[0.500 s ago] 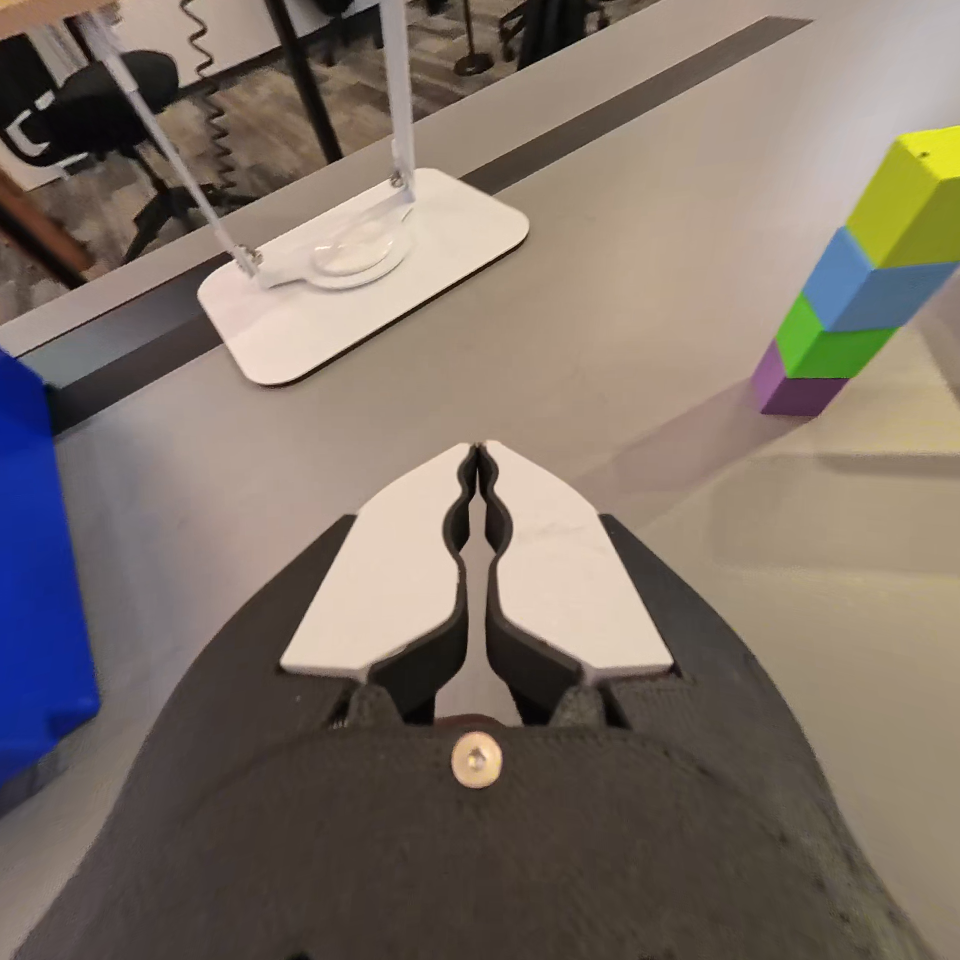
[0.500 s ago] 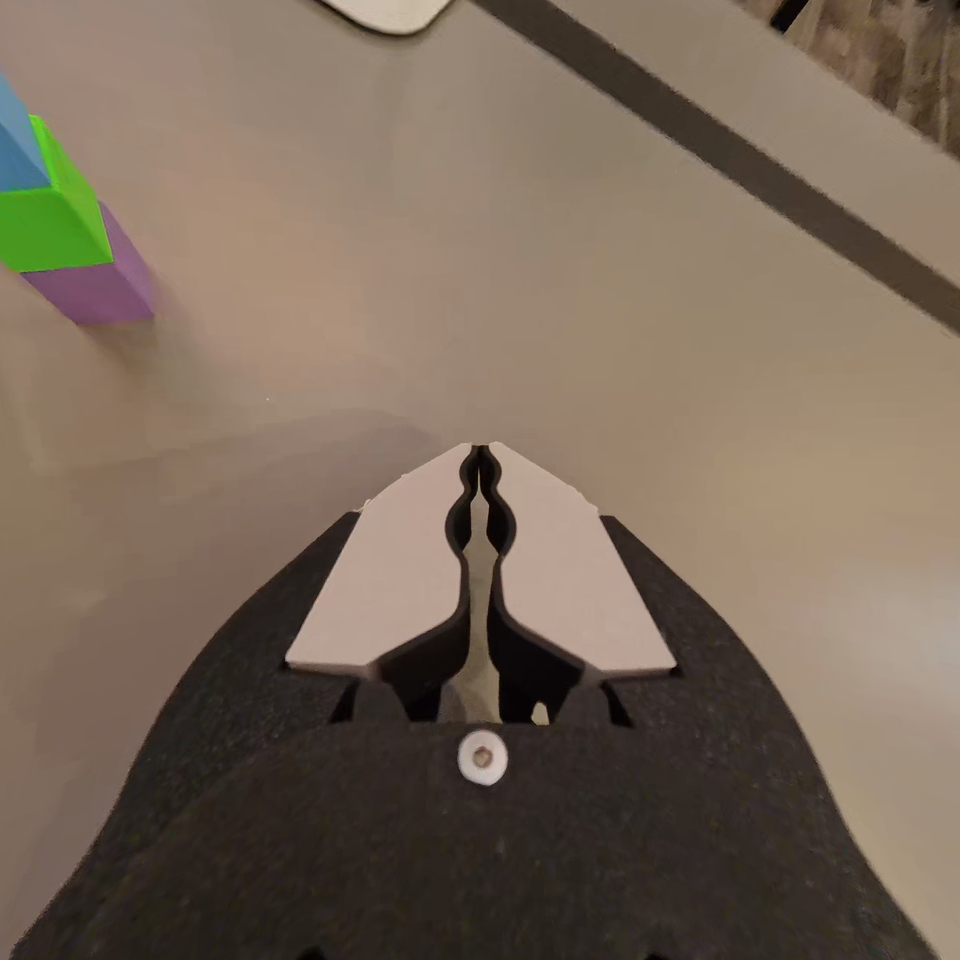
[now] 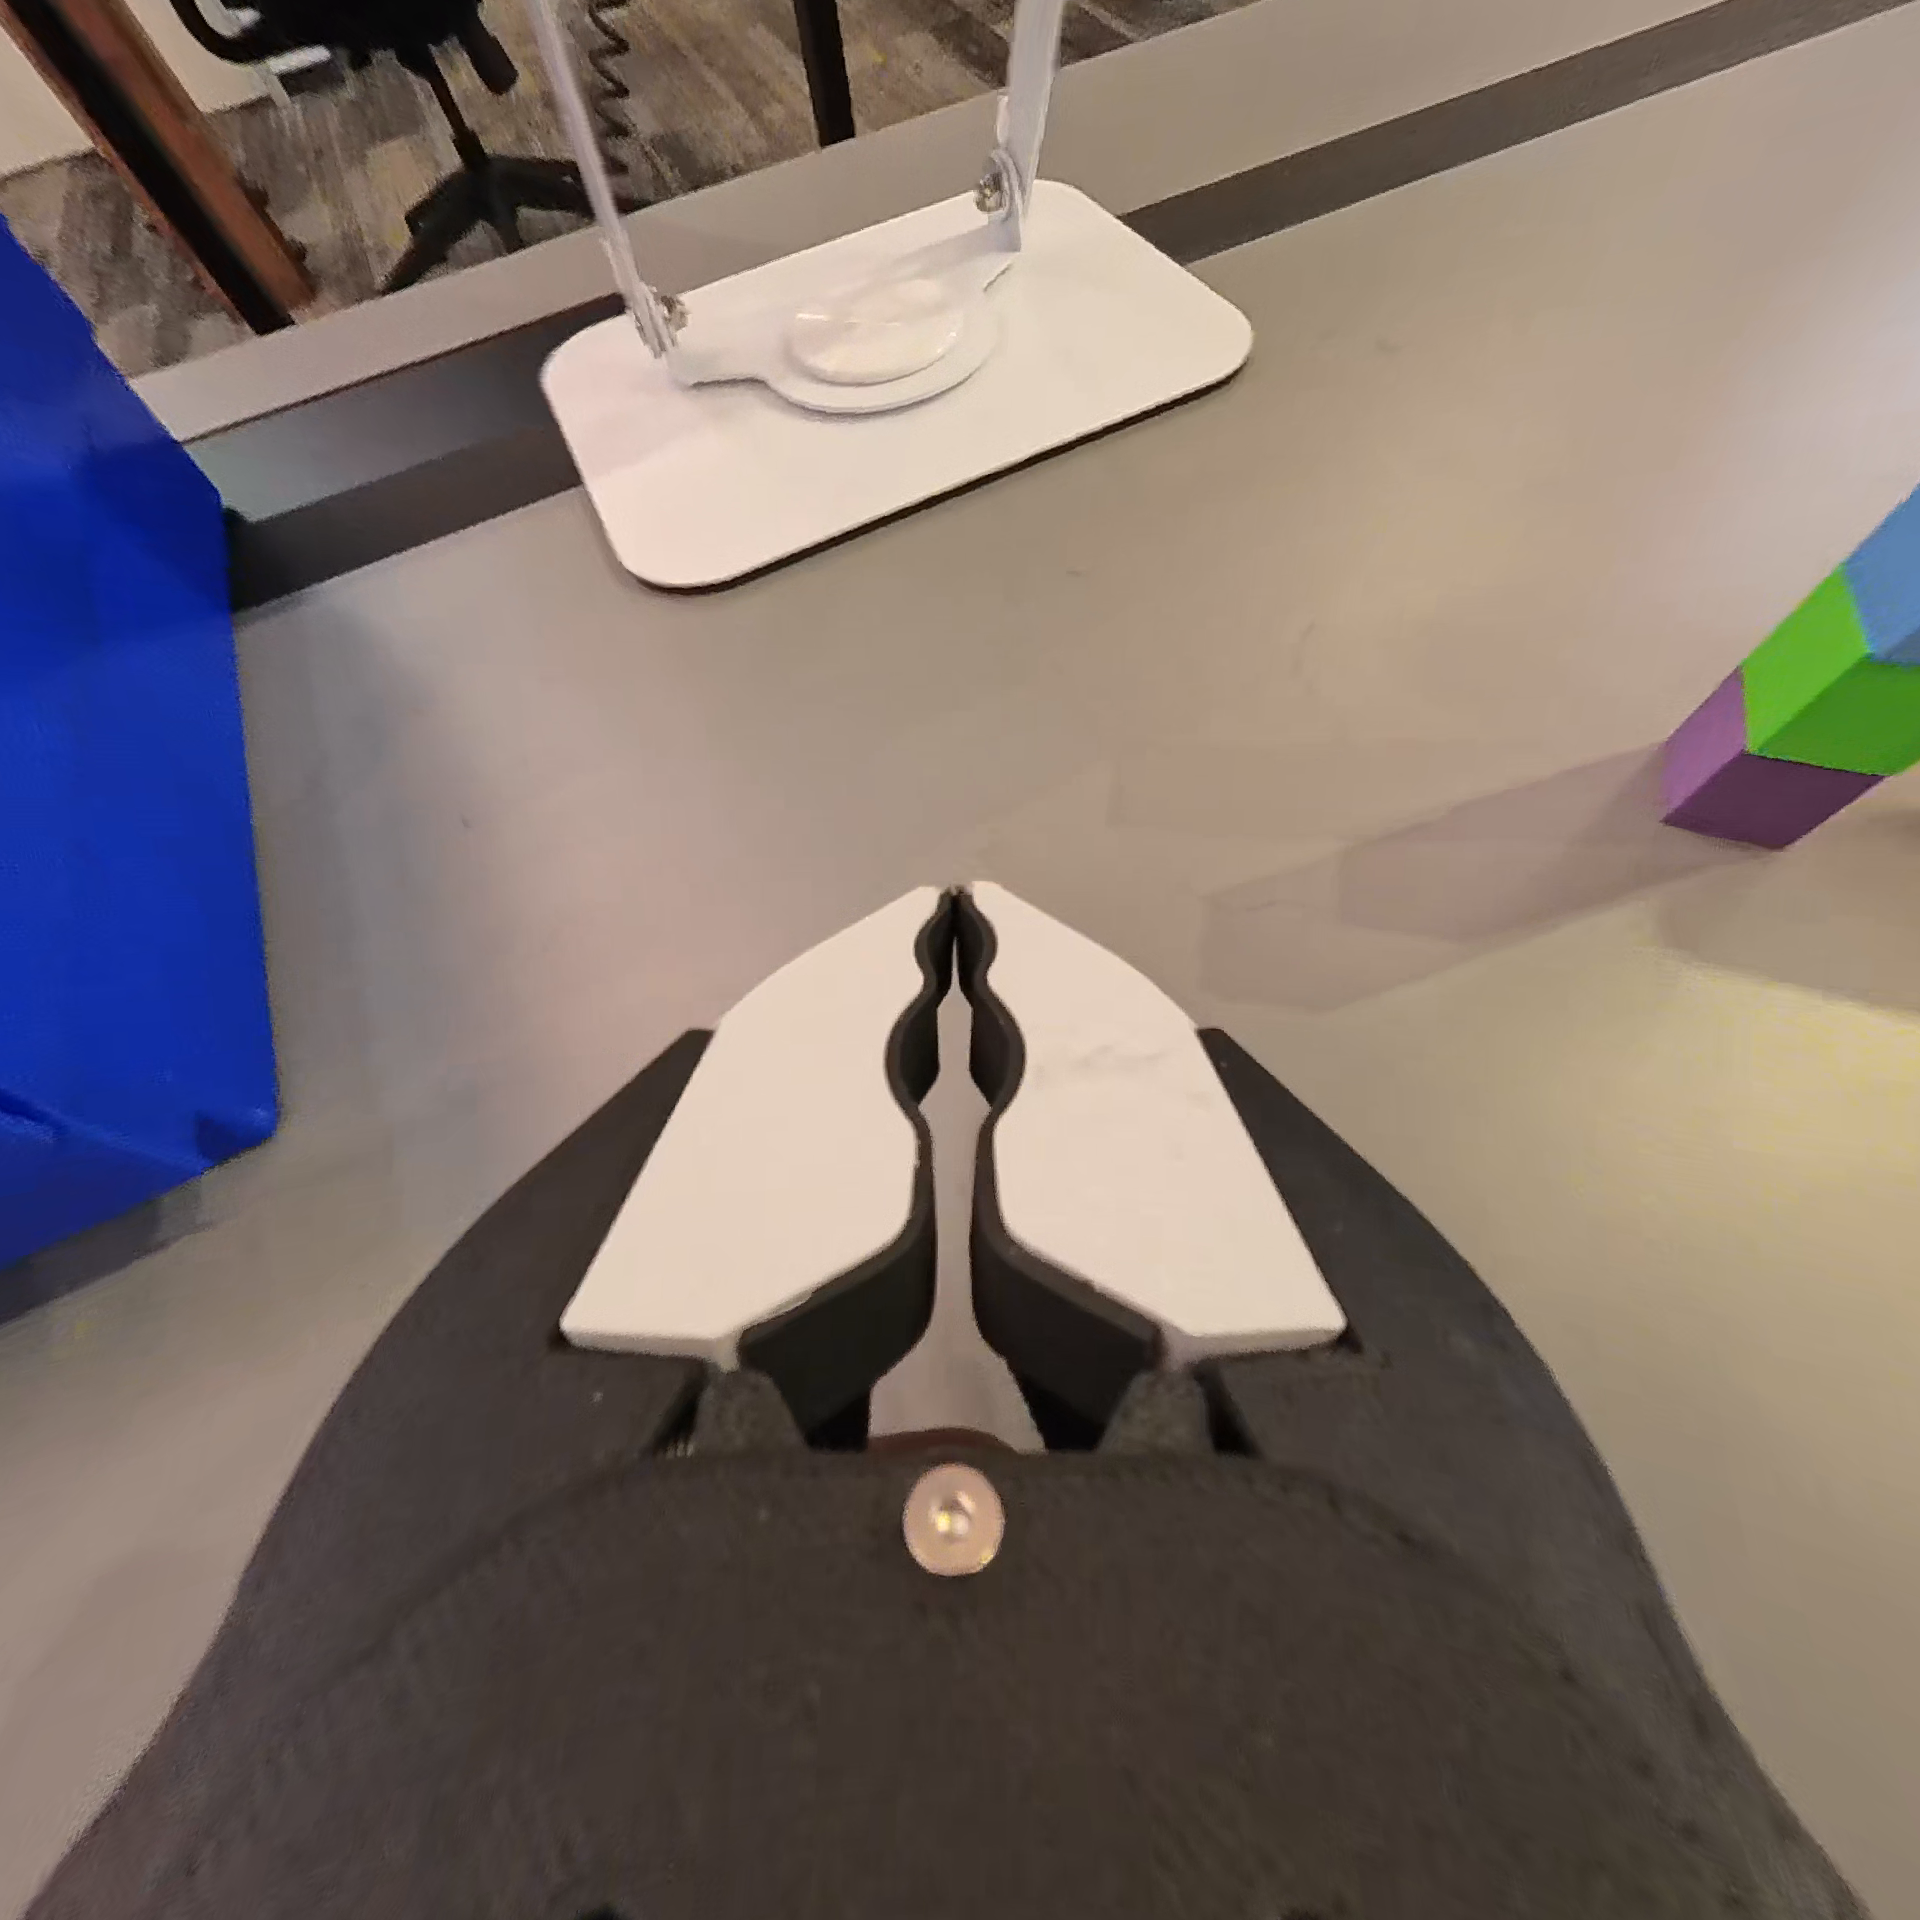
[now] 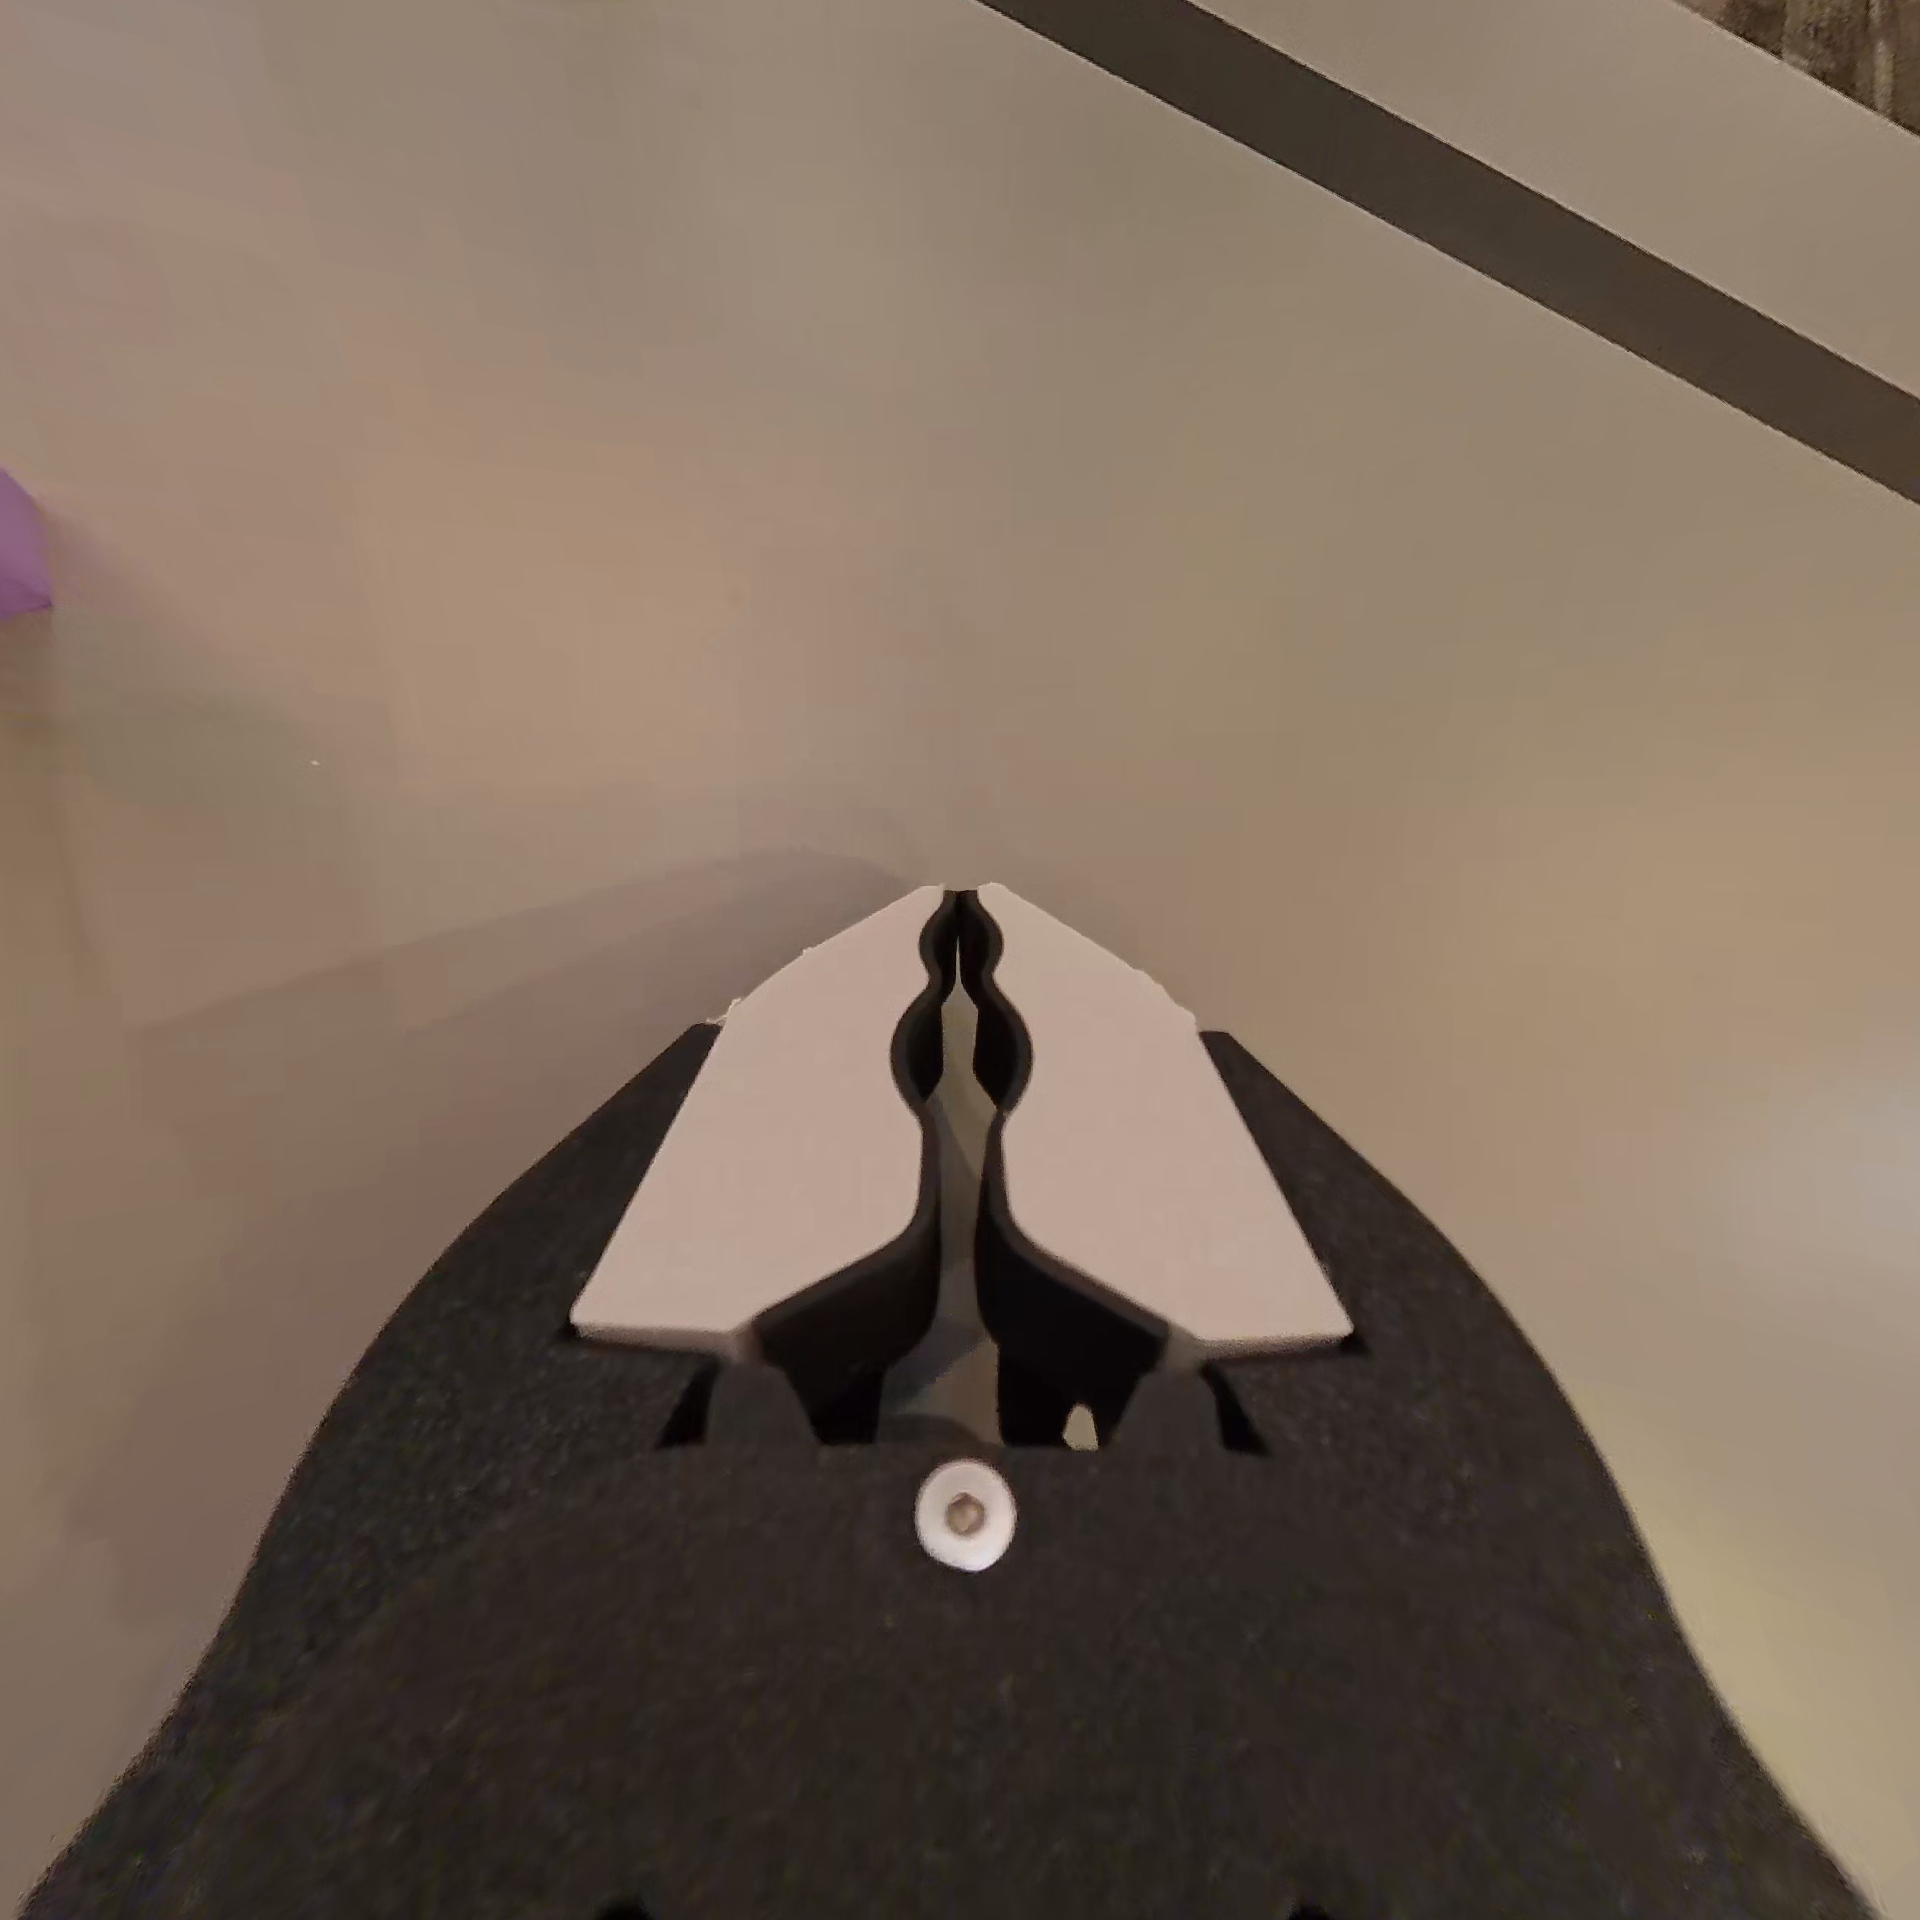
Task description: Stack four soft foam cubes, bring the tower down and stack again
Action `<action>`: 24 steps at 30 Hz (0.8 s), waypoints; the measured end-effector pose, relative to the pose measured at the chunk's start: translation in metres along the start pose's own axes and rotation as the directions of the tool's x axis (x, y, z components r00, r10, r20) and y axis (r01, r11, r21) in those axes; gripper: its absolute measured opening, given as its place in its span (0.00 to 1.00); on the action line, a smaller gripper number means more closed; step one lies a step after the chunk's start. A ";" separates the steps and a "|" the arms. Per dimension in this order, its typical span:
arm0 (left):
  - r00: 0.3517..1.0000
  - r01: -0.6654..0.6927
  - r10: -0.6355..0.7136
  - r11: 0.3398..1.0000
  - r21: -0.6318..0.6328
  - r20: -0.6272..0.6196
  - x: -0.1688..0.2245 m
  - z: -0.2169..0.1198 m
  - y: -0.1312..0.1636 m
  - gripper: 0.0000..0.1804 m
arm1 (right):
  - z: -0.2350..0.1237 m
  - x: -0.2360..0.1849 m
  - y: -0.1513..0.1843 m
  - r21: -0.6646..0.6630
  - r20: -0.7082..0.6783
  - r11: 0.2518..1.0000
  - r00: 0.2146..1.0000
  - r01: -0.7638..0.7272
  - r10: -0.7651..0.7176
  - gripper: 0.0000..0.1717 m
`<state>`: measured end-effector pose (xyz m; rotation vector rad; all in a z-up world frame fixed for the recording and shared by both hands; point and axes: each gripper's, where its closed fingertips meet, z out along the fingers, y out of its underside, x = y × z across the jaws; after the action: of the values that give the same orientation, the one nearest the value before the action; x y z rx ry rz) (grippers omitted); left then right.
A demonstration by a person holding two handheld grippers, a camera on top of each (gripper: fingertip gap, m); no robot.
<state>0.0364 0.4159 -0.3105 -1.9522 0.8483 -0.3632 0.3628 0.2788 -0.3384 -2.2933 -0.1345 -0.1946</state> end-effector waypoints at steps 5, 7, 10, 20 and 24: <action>0.995 -0.045 0.038 0.996 -0.079 -0.087 0.055 0.017 -0.003 0.00 | -0.003 0.012 0.007 -0.008 -0.004 1.000 1.000 -0.026 0.026 0.00; 0.983 -0.088 0.068 0.990 -0.113 -0.172 0.100 0.032 -0.009 0.00 | -0.004 0.013 0.007 -0.007 0.005 0.999 0.999 -0.038 0.038 0.00; 0.955 -0.171 0.128 0.974 -0.145 -0.268 0.162 0.053 -0.017 0.00 | -0.005 0.015 0.009 -0.009 0.006 0.999 0.999 -0.041 0.041 0.00; 0.973 -0.055 0.037 0.996 -0.073 -0.228 0.095 0.040 -0.022 0.00 | -0.013 0.038 0.018 0.013 0.032 0.992 0.991 -0.128 0.128 0.00; 0.980 0.022 -0.032 0.998 -0.052 -0.195 0.047 0.033 -0.015 0.00 | -0.010 0.034 0.019 -0.006 0.035 0.996 0.996 -0.087 0.087 0.00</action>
<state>0.0945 0.4096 -0.3185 -1.9980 0.9652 -0.5631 0.3980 0.2603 -0.3396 -2.3020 -0.0525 -0.1100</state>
